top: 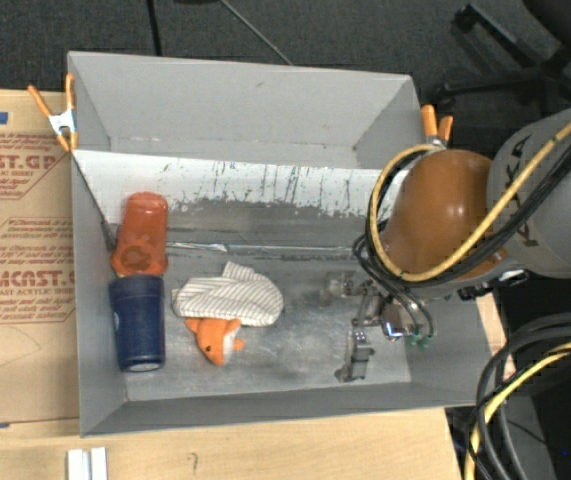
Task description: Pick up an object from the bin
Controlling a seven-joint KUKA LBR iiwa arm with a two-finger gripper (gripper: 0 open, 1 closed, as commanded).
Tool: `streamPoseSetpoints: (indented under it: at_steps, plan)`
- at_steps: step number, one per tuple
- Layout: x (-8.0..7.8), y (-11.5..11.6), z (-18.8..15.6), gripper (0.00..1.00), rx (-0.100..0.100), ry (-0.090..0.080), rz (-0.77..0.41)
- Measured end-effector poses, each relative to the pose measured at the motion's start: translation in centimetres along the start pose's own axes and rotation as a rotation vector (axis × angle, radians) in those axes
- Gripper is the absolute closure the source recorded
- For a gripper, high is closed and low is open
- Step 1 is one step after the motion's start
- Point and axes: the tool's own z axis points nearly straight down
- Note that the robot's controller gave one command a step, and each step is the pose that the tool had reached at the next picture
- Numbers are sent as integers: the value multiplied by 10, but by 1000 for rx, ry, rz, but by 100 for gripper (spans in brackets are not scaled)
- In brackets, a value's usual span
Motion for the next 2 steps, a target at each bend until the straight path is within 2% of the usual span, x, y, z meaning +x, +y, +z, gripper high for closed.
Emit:
streamPoseSetpoints:
  at_steps: [1, 2]
  plan:
    - [-2, 0, -4, 0, 0, -8, 0]
    - [-33, 34, 39, 0, 1, -13, -44]
